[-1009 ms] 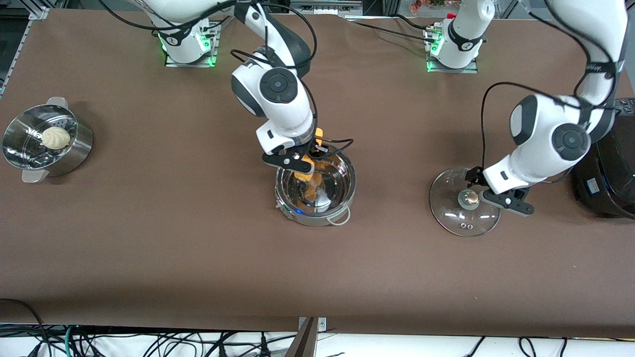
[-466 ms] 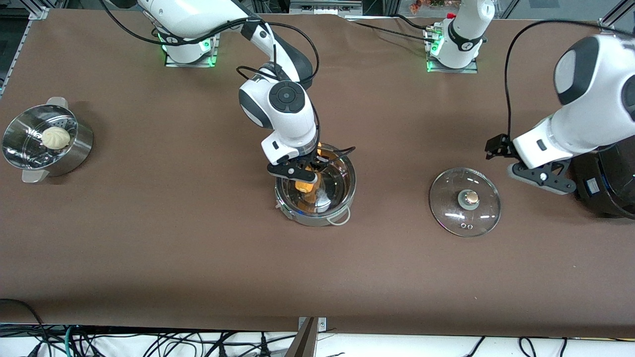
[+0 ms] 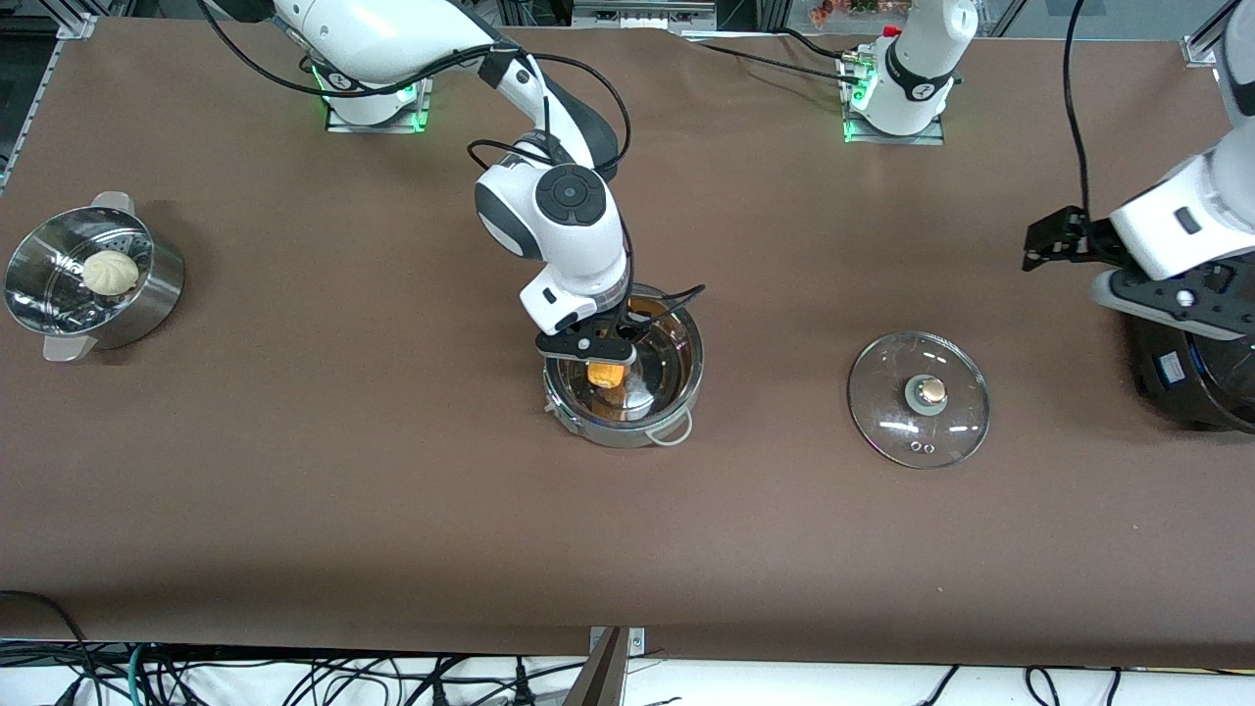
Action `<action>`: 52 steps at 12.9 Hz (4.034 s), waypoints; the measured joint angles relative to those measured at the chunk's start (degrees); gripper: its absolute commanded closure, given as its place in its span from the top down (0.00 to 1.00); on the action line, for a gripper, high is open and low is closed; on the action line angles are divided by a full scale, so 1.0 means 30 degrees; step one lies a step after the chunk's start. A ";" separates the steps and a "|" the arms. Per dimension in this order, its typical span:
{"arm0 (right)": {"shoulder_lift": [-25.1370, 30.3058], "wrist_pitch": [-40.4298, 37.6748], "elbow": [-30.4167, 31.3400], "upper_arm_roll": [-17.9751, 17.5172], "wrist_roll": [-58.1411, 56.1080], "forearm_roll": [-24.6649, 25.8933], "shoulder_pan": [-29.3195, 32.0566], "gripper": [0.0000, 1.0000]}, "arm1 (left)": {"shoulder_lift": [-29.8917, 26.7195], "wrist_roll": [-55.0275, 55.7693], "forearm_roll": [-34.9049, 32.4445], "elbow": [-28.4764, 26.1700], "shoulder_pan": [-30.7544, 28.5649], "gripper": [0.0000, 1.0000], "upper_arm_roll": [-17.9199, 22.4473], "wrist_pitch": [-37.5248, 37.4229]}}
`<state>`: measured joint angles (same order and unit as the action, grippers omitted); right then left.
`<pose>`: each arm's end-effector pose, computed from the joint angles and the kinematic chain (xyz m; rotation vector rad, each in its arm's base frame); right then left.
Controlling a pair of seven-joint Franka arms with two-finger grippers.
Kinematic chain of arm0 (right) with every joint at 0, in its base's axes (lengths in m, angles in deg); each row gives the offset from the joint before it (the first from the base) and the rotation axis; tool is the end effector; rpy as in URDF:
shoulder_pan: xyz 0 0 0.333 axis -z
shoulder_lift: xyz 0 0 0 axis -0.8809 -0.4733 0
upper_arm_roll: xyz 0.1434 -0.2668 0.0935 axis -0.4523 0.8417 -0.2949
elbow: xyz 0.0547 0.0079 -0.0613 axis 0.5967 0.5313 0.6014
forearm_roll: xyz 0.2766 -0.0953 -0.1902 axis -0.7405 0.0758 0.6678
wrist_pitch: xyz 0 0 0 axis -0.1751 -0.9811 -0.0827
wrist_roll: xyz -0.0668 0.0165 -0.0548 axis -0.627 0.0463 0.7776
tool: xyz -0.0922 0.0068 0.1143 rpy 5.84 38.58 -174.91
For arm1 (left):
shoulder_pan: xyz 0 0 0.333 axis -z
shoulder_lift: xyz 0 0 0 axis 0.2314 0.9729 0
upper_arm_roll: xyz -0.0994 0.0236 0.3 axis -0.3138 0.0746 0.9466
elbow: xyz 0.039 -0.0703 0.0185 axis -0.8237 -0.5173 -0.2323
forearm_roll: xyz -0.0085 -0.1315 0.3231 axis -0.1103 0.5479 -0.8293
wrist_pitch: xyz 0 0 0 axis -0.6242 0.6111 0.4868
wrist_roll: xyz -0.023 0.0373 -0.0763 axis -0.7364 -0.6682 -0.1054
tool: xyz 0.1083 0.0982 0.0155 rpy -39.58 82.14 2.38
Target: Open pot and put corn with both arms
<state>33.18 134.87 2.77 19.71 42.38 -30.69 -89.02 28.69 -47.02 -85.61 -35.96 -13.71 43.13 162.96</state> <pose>0.5279 0.4631 0.3013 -3.0577 0.1758 -0.1688 0.5465 -0.0211 0.5542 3.0992 -0.4148 -0.1709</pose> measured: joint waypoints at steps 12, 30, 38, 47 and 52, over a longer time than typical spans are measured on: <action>-0.0768 0.0663 -0.0073 -0.0002 -0.0540 0.0399 -0.0393 0.55 | -0.2877 0.3784 0.0016 -0.4904 0.1629 1.00 0.1947 0.4716; 0.1116 -0.5670 -0.3618 0.0507 -0.3151 0.0400 0.0432 0.99 | -0.3415 0.3782 0.0015 -0.5540 0.1456 1.00 0.1913 0.4465; 0.2541 -0.7675 -0.3618 0.2013 -0.6598 0.0375 0.3665 0.99 | -0.3416 0.3782 0.0015 -0.5539 0.1475 1.00 0.1816 0.4465; 0.5583 -0.9779 -0.2544 0.3219 -1.4121 -0.2712 0.9527 1.00 | -0.3418 0.3782 0.0015 -0.5539 0.1495 1.00 0.1745 0.4465; 0.9475 -1.0840 0.1258 0.3348 -1.4185 -0.2756 0.9633 1.00 | -0.3419 0.3782 0.0015 -0.5540 0.1498 1.00 0.1729 0.4465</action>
<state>61.61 102.35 6.54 29.76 -0.18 -38.96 -60.13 18.44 -35.67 -85.56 -52.58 -9.21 48.32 176.35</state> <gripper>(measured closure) 0.000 0.000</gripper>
